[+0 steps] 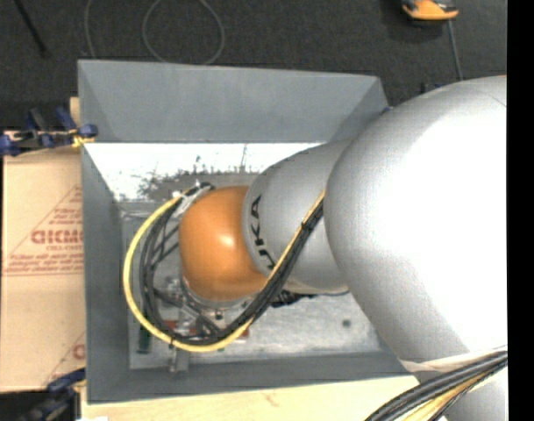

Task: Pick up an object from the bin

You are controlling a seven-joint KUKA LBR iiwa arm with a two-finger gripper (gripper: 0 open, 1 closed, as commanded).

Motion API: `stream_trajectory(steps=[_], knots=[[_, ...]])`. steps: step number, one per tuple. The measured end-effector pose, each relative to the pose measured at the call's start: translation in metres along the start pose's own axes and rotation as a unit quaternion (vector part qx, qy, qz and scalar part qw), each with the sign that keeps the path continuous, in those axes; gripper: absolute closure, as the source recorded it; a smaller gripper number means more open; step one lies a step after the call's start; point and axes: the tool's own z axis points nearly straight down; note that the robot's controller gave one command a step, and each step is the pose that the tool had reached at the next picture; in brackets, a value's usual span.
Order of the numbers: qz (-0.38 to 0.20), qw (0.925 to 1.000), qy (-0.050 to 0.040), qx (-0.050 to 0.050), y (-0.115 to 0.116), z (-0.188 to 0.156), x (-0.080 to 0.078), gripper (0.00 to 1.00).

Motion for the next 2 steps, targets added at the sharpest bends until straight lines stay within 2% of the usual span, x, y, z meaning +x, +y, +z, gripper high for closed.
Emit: stream_trajectory(steps=[1,2], knots=[[0.003,1.0000,-0.0045,-0.002,0.000,-0.003,-0.004,1.00],[0.005,0.9999,-0.0088,-0.003,-0.010,-0.114,-0.009,1.00]])
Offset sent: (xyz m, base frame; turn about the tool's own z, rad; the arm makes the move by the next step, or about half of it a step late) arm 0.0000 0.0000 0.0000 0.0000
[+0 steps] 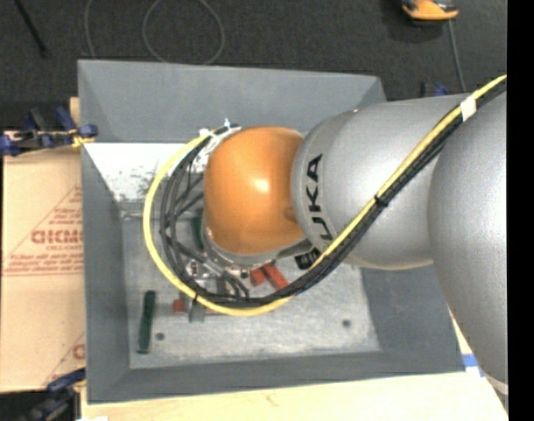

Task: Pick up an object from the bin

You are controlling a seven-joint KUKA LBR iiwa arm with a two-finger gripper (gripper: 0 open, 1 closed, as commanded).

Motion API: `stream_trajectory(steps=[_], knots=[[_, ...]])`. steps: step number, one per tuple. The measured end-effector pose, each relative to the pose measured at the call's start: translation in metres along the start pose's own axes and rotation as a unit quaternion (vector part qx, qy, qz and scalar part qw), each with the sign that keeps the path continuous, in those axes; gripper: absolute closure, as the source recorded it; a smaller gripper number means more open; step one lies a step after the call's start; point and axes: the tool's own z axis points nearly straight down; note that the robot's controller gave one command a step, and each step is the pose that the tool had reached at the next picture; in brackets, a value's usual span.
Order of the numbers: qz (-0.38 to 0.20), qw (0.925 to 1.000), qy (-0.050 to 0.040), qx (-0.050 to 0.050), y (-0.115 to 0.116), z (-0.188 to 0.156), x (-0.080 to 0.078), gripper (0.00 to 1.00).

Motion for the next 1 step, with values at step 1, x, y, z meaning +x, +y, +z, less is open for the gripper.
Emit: stream_trajectory(steps=[1], knots=[[-0.266,0.9641,0.0006,0.001,-0.0069,-0.0696,-0.0115,1.00]])
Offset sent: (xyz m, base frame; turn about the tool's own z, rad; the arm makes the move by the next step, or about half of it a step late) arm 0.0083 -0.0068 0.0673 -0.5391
